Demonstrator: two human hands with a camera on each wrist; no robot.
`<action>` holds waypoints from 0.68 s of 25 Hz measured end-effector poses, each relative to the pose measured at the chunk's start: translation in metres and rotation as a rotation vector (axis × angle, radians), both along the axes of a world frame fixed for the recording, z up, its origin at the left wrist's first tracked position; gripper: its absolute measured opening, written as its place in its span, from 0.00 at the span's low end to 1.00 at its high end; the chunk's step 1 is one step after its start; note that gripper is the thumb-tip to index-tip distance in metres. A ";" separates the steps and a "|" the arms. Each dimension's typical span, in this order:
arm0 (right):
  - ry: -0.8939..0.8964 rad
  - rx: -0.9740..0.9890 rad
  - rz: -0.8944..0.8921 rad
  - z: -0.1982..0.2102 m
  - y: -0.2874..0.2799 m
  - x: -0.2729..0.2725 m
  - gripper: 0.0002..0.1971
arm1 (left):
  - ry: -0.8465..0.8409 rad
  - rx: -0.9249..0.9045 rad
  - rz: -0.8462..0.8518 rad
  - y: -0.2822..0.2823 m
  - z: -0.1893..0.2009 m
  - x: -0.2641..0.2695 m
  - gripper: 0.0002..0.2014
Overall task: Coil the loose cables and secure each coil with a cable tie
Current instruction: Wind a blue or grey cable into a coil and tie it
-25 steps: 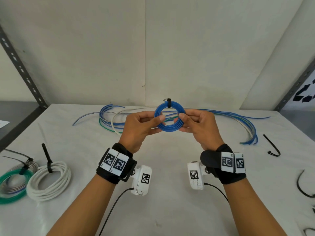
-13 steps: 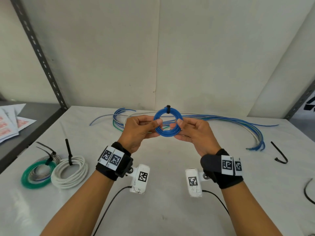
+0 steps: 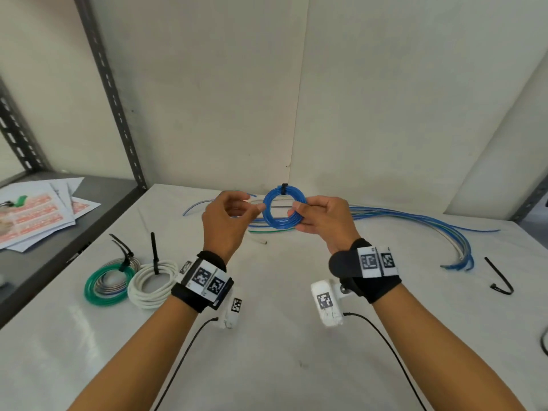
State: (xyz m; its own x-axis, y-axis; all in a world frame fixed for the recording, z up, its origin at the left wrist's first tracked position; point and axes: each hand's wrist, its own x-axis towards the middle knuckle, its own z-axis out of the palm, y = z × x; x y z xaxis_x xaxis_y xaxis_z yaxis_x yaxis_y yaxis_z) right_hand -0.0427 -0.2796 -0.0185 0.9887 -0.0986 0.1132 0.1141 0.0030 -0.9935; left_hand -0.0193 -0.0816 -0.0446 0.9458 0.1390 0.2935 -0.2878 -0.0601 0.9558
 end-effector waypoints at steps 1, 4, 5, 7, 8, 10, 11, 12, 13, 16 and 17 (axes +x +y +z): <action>-0.042 -0.076 -0.030 0.002 0.008 0.002 0.10 | -0.049 0.078 -0.007 0.002 0.000 -0.002 0.16; -0.105 -0.241 0.045 0.002 0.036 0.008 0.11 | 0.078 0.101 -0.240 0.008 0.004 -0.009 0.29; -0.120 -0.297 0.097 0.001 0.045 0.010 0.09 | 0.109 0.067 -0.297 0.014 0.004 -0.009 0.27; -0.120 -0.321 0.166 -0.002 0.055 0.011 0.06 | 0.165 -0.039 -0.367 0.028 0.003 -0.011 0.17; -0.107 -0.278 0.159 -0.002 0.057 0.010 0.06 | 0.190 -0.077 -0.360 0.037 0.002 -0.012 0.14; -0.122 -0.271 0.063 -0.005 0.058 0.010 0.05 | 0.226 -0.135 -0.300 0.057 -0.001 -0.012 0.12; -0.114 -0.310 0.032 -0.007 0.059 0.009 0.07 | 0.245 -0.172 -0.284 0.066 -0.003 -0.012 0.11; -0.061 -0.328 0.039 -0.009 0.061 0.011 0.12 | 0.263 -0.207 -0.286 0.073 -0.003 -0.012 0.09; 0.031 -0.292 0.102 -0.012 0.066 0.013 0.16 | 0.277 -0.232 -0.290 0.080 -0.003 -0.015 0.08; 0.206 -0.103 0.286 -0.020 0.090 0.021 0.17 | 0.313 -0.161 -0.250 0.100 -0.004 -0.023 0.09; 0.220 -0.131 0.324 -0.021 0.097 0.024 0.15 | 0.327 -0.077 -0.222 0.110 -0.004 -0.023 0.12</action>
